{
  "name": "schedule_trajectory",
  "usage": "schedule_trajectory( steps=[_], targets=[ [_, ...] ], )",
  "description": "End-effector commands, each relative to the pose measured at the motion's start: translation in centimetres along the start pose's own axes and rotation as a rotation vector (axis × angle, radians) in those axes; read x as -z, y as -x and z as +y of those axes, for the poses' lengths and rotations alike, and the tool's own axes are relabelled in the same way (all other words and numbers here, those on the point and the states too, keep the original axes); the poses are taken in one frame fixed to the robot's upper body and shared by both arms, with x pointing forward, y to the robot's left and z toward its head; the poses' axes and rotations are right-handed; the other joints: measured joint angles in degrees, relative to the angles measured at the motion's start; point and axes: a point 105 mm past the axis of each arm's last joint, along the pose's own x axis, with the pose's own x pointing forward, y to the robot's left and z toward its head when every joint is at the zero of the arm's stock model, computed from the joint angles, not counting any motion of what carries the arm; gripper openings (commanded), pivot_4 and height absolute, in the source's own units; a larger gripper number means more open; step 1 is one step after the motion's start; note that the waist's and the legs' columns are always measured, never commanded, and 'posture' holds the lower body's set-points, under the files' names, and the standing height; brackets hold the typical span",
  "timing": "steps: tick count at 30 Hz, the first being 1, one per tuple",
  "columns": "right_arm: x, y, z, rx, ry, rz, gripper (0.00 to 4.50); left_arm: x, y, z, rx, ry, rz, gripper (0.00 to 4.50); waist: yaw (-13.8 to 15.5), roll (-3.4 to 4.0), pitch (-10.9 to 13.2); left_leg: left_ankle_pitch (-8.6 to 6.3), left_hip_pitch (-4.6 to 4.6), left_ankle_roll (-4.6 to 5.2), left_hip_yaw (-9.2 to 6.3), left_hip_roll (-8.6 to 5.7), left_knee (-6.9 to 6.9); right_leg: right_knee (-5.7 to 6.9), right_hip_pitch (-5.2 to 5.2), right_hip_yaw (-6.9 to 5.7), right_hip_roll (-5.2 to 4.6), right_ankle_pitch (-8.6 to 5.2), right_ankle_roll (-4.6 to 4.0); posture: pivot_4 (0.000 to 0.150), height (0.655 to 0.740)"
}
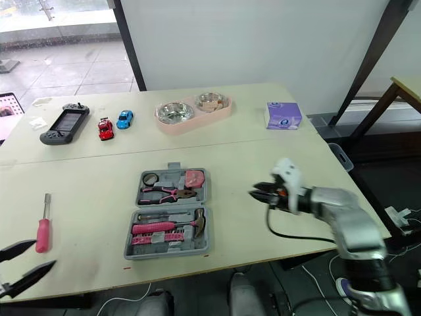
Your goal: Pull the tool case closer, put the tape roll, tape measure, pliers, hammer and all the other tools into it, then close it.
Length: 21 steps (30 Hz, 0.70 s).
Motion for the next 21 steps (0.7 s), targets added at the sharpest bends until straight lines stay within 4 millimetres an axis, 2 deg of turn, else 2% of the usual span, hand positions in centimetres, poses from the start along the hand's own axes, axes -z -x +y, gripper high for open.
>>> schedule_trajectory(
  steps=[1,3,4,6,9,17,20,21],
  targets=[
    [0.8,4.6,-2.5,0.11,0.022,-0.034,3.17,0.5,3.9,2.8,-0.136,-0.025,0.054,4.5,-0.2,0.06,0.1,0.0,0.02,0.0,0.02,0.0,0.01,-0.05,0.0,0.0,0.0,0.0,0.0,0.15,0.7387],
    [2.0,6.9,-3.6,0.169,0.015,-0.014,4.2,1.1,5.8,3.7,-0.175,0.0,0.092,4.5,-0.5,0.1,0.1,-0.01,0.03,-0.02,0.07,0.0,0.01,-0.41,0.03,0.0,-0.02,0.01,-0.01,0.15,0.7387],
    [2.5,7.7,-3.8,0.185,-0.003,-0.012,4.45,1.4,6.5,4.1,-0.192,0.005,0.109,4.5,-0.6,0.09,0.1,-0.02,0.02,-0.02,0.13,0.0,0.01,-0.52,0.04,0.0,-0.04,0.01,-0.01,0.15,0.7387],
    [3.2,8.4,-4.0,0.201,-0.023,-0.012,4.45,1.8,7.3,4.7,-0.213,0.007,0.133,4.5,-1.0,0.09,0.1,-0.05,0.01,-0.07,0.24,0.0,0.01,-0.74,0.06,0.01,-0.11,0.02,-0.03,0.15,0.7387],
    [3.5,8.4,-3.9,0.205,-0.047,-0.044,4.45,2.2,7.8,5.1,-0.224,-0.005,0.159,4.5,-1.5,0.08,0.1,-0.12,0.04,-0.19,0.32,0.0,0.03,-0.78,0.05,-0.02,-0.19,0.03,-0.05,0.15,0.7387],
    [5.5,8.3,-3.5,0.215,-0.062,-0.012,4.45,2.5,7.0,5.0,-0.206,-0.011,0.135,4.5,-1.6,0.05,0.1,-0.14,0.18,-0.22,0.38,0.0,-0.01,-0.77,0.06,-0.02,-0.23,0.06,-0.09,0.15,0.7387],
    [5.4,8.0,-3.4,0.211,-0.06,-0.018,4.45,2.7,6.6,4.8,-0.215,0.006,0.105,4.5,-1.5,0.05,0.1,-0.1,0.25,-0.16,0.39,-0.01,-0.07,-0.68,0.07,-0.01,-0.23,0.08,-0.12,0.15,0.7387],
    [4.8,7.5,-3.2,0.196,-0.048,-0.029,4.45,2.7,6.3,4.6,-0.221,0.014,0.079,4.5,-1.5,0.05,0.1,-0.11,0.3,-0.17,0.4,0.0,-0.08,-0.63,0.08,-0.01,-0.22,0.08,-0.12,0.15,0.7387]
  ],
)
